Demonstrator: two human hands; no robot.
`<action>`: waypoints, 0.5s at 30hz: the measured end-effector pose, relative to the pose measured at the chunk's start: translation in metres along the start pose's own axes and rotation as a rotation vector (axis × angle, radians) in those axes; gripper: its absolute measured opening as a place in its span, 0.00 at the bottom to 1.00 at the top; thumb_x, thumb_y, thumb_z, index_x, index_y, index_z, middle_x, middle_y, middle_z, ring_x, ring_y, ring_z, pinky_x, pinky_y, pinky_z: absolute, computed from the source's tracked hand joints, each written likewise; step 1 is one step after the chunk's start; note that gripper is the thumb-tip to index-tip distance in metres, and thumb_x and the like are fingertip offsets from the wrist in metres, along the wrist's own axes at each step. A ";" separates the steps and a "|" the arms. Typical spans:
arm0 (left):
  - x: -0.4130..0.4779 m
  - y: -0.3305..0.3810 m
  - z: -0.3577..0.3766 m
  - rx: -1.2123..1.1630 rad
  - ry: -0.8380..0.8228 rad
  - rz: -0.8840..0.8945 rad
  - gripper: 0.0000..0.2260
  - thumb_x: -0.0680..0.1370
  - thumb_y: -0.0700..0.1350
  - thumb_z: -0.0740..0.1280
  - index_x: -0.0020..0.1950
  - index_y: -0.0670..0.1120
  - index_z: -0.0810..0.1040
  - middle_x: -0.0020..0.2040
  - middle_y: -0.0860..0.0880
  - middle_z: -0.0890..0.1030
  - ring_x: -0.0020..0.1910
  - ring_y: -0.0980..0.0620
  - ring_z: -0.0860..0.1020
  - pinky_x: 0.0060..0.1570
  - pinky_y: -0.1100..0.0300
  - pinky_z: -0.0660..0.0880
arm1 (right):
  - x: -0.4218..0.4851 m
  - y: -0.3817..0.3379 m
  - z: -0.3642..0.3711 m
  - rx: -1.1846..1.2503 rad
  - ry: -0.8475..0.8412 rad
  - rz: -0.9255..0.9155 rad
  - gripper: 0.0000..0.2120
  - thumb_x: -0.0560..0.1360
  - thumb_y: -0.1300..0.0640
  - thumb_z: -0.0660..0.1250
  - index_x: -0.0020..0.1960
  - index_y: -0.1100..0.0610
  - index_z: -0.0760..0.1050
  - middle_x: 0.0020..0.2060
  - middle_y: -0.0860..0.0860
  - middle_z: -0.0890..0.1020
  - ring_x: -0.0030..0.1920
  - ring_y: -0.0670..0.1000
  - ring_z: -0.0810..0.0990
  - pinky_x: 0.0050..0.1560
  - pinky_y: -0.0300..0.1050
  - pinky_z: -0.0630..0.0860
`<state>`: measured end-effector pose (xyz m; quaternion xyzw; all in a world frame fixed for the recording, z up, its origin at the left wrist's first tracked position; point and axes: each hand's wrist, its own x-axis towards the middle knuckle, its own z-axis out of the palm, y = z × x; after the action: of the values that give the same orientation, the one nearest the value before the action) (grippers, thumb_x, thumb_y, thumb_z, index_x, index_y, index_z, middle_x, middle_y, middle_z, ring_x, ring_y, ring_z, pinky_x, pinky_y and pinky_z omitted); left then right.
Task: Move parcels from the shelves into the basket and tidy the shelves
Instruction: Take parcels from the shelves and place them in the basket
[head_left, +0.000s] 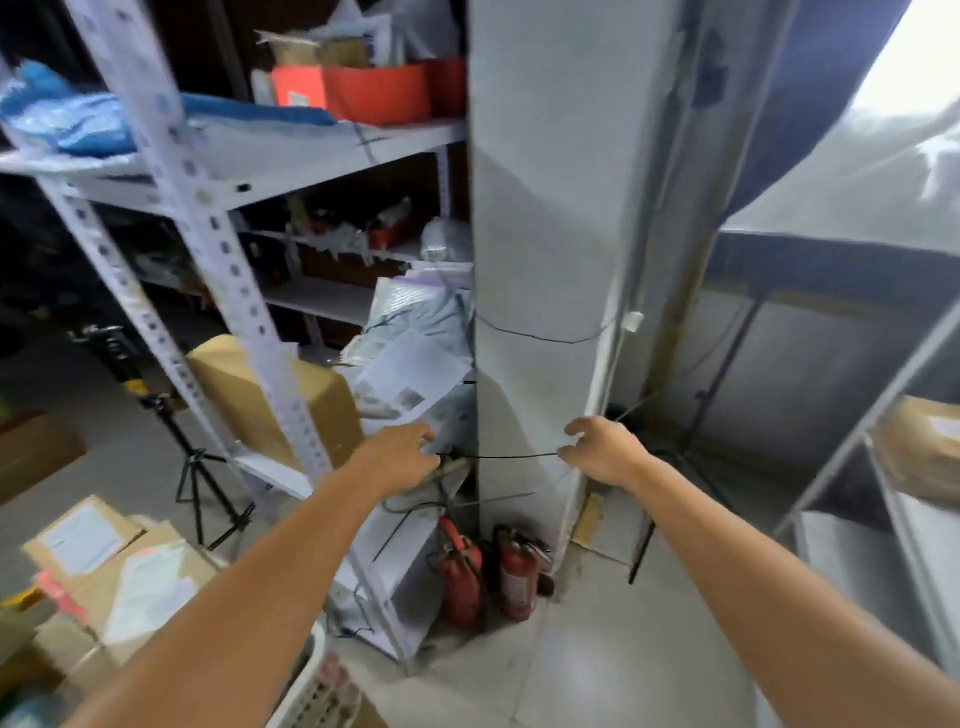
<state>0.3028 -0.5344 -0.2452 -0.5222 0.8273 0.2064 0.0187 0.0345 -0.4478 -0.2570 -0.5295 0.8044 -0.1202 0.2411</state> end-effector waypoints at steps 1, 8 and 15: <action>0.006 0.018 0.003 0.011 -0.010 0.026 0.19 0.81 0.52 0.62 0.72 0.51 0.70 0.68 0.47 0.74 0.64 0.46 0.74 0.62 0.54 0.72 | -0.002 0.017 -0.007 0.002 0.015 0.023 0.24 0.77 0.47 0.66 0.71 0.52 0.71 0.65 0.54 0.77 0.63 0.57 0.77 0.61 0.46 0.73; 0.065 0.115 0.039 0.018 -0.062 0.144 0.19 0.79 0.54 0.65 0.69 0.51 0.72 0.65 0.46 0.77 0.61 0.46 0.76 0.60 0.55 0.73 | -0.017 0.116 -0.042 0.056 0.081 0.191 0.24 0.76 0.47 0.67 0.71 0.52 0.72 0.65 0.53 0.78 0.63 0.56 0.77 0.61 0.48 0.75; 0.136 0.177 0.071 0.031 -0.163 0.295 0.19 0.77 0.54 0.66 0.68 0.54 0.74 0.64 0.46 0.78 0.61 0.44 0.77 0.60 0.51 0.75 | -0.020 0.178 -0.054 0.105 0.144 0.398 0.21 0.76 0.48 0.66 0.66 0.53 0.75 0.62 0.53 0.80 0.61 0.56 0.78 0.61 0.48 0.75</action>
<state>0.0738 -0.5597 -0.2863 -0.3763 0.8937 0.2358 0.0633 -0.1279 -0.3601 -0.2858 -0.3371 0.9008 -0.1498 0.2292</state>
